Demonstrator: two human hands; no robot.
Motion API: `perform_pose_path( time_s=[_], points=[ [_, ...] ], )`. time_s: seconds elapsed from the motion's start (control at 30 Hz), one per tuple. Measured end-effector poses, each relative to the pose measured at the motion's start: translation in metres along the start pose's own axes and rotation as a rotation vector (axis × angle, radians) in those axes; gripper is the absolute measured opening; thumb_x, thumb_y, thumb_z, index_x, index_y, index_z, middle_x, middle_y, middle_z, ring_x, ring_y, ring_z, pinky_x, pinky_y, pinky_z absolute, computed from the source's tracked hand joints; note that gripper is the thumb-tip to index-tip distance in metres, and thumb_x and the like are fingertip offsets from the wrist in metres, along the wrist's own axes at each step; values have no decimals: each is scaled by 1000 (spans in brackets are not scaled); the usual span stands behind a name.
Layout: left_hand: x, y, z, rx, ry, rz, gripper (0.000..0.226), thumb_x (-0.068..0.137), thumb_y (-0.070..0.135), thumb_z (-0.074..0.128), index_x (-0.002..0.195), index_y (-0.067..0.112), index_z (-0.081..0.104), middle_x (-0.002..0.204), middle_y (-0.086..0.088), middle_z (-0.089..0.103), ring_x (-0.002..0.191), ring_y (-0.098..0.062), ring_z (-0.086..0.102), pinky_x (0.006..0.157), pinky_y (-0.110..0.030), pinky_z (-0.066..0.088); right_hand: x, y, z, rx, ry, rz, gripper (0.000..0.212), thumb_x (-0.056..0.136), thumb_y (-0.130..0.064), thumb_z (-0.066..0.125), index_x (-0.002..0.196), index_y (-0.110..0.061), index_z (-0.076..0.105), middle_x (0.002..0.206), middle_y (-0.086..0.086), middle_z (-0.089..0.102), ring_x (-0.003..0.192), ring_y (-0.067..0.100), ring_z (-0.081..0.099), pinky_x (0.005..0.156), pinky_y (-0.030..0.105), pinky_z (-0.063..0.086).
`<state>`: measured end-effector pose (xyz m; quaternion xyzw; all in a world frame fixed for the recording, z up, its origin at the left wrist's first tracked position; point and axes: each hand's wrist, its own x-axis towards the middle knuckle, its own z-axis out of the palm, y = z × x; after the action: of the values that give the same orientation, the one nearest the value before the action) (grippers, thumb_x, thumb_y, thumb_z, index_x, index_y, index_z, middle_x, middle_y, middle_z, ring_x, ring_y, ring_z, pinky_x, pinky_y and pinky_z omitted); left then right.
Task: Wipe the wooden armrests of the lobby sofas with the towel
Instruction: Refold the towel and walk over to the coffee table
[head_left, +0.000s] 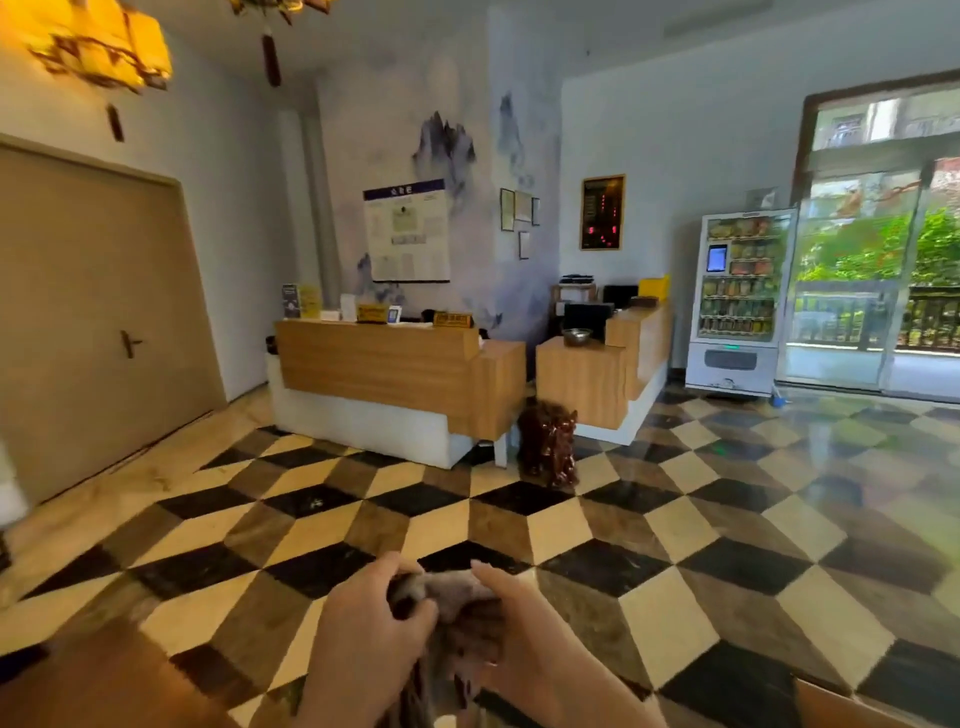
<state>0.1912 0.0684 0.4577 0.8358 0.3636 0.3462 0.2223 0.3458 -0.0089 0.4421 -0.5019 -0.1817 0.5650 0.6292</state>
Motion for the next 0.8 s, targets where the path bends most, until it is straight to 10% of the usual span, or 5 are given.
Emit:
perform_pose_path(
  time_s=[0.1, 0.2, 0.33, 0.47, 0.8],
  points=[
    [15, -35, -27, -96, 70, -114, 16, 80, 23, 73, 81, 36, 64, 79, 23, 67, 85, 8, 58, 67, -7, 42, 46, 10, 6, -119, -188, 117, 24, 97, -23, 67, 98, -5, 82, 85, 13, 81, 73, 24, 79, 56, 30, 61],
    [8, -69, -57, -118, 57, -202, 21, 84, 16, 70, 85, 38, 70, 85, 28, 67, 85, 4, 61, 66, -9, 44, 104, 35, 38, -575, -129, 60, 60, 74, -31, 88, 123, -4, 66, 106, 11, 78, 96, 25, 76, 83, 38, 64],
    [8, -104, -98, -140, 131, -236, 30, 84, 7, 68, 89, 36, 74, 91, 20, 72, 90, -3, 65, 72, -15, 49, 148, 48, 90, -1099, -107, -355, 104, 53, -59, 84, 142, -24, 41, 142, -8, 46, 135, 22, 43, 109, 40, 44],
    [0, -134, -147, -135, 164, -249, 39, 84, 5, 65, 96, 42, 74, 98, 22, 73, 96, 2, 66, 74, -11, 48, 169, 43, 144, -1308, -421, -724, 89, 65, -67, 70, 146, -41, 42, 148, -29, 32, 142, 0, 19, 121, 35, 24],
    [-74, -239, -203, -2, 319, -493, 30, 86, 8, 69, 87, 38, 66, 87, 12, 71, 81, -7, 67, 64, -21, 55, 191, 113, 232, -1397, -684, -705, 33, 72, -57, 72, 83, -28, 63, 80, -4, 63, 76, 12, 57, 60, 33, 46]
  ],
)
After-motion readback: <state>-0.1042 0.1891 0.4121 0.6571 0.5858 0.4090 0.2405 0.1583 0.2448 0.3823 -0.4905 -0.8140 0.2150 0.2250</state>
